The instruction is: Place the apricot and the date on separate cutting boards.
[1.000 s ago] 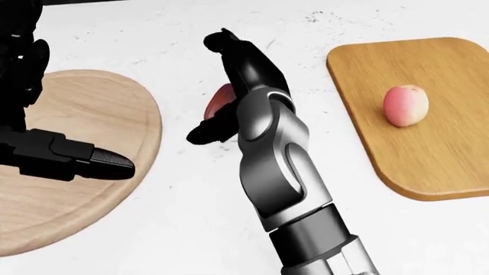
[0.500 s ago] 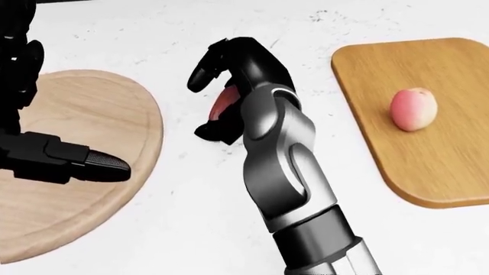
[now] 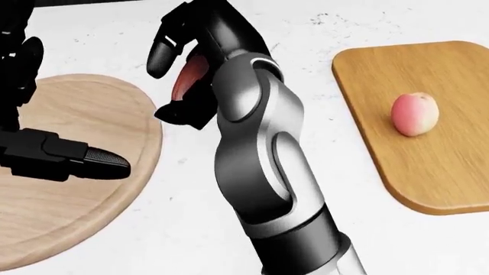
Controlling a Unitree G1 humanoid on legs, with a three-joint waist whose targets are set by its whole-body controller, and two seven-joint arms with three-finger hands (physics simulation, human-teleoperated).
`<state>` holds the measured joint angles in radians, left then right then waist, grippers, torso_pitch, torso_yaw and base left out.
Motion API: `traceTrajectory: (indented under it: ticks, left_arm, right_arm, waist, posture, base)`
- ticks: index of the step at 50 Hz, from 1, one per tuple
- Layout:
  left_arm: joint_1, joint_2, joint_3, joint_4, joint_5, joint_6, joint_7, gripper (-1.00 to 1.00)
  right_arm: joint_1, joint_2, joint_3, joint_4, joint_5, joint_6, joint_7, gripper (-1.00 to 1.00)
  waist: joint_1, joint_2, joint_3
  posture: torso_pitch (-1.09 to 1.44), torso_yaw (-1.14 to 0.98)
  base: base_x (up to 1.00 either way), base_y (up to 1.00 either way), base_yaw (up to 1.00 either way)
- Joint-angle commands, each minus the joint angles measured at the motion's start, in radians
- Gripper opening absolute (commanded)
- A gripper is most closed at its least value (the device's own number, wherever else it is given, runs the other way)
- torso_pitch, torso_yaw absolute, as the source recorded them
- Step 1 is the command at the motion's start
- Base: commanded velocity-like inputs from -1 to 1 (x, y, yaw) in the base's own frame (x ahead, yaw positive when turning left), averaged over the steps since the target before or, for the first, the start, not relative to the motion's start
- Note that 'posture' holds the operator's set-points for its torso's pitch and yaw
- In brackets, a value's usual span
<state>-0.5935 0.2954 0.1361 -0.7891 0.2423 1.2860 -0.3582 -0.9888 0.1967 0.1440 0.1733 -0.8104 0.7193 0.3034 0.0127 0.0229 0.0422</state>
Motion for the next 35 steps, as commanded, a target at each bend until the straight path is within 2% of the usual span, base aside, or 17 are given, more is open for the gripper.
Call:
traceTrajectory:
  ticks: [1,20,35]
  left_arm:
    - [-0.022,0.011,0.012,-0.028,0.007,-0.019,0.008,1.00]
    - [-0.018,0.041,0.033,-0.080,-0.002,0.044,0.006,1.00]
    - [0.001,0.042,0.037,-0.098,-0.007,0.054,0.010,1.00]
  right_arm:
    - [-0.036,0.003,0.003,-0.039,-0.008,-0.027,-0.010,-0.69]
    - [-0.068,-0.013,-0.013,-0.006,0.019,-0.041,-0.018,-0.71]
    - [-0.044,0.011,0.005,-0.028,0.007,-0.041,-0.005,-0.73]
  waist:
    - [0.002,0.006,-0.027]
    - [0.060,0.006,-0.029]
    - [0.142,0.003,-0.037]
  posture:
    - [0.00,0.06]
    - [0.00,0.16]
    - [0.00,0.23]
  base:
    - [0.00,0.00,0.00]
    - [0.00,0.00,0.00]
    - [0.00,0.00,0.00]
